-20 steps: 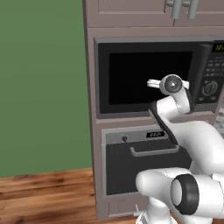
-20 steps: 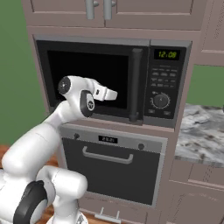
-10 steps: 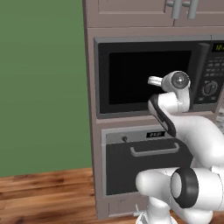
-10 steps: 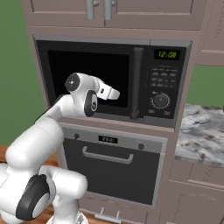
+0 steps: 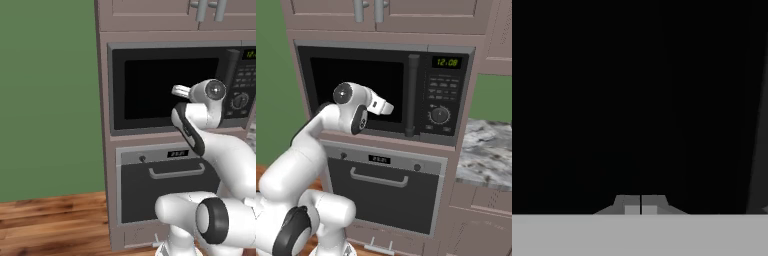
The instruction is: Transport the steak from the fridge to the microwave and turn on the microwave.
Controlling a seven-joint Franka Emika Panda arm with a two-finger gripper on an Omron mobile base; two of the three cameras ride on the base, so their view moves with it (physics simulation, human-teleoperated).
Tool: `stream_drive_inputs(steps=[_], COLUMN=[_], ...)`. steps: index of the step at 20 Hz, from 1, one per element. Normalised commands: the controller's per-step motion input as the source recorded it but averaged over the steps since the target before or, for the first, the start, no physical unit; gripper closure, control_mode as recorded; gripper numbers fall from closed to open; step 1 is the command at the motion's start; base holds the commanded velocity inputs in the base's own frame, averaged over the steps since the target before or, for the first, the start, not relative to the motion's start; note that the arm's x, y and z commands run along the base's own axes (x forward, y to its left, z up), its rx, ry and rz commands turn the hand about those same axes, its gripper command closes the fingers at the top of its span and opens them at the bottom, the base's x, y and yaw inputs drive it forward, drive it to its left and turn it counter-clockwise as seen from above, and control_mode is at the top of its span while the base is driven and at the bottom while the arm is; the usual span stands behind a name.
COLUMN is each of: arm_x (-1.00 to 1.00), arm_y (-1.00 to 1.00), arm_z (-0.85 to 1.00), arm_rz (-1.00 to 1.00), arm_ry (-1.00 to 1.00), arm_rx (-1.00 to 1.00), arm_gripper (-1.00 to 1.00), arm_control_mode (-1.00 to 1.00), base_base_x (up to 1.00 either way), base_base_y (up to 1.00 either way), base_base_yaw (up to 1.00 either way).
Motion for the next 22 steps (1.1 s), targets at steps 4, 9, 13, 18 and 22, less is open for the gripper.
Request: stream_drive_inputs(steps=[4,9,13,18,22], arm_x=[-0.70,-0.89,-0.96,-0.72,-0.62], arm_y=[0.00,-0.03,-0.19,-0.24,-0.33], arm_z=[0.22,0.23,0.27,0.11,0.01], arm_rz=[0.00,0.00,0.00,0.00,0.00], arm_ry=[0.00,0.00,0.00,0.00,0.00], arm_rx=[0.06,0.07,0.15,0.19,0.21], arm_gripper=[1.00,1.00,1.00,1.00,1.00], arm_control_mode=[-1.00,-1.00,-1.00,-1.00,-1.00], base_base_x=[0.00,0.00,0.00,0.00,0.00], base_base_y=[0.00,0.00,0.00,0.00,0.00], base_base_yaw=[0.00,0.00,0.00,0.00,0.00])
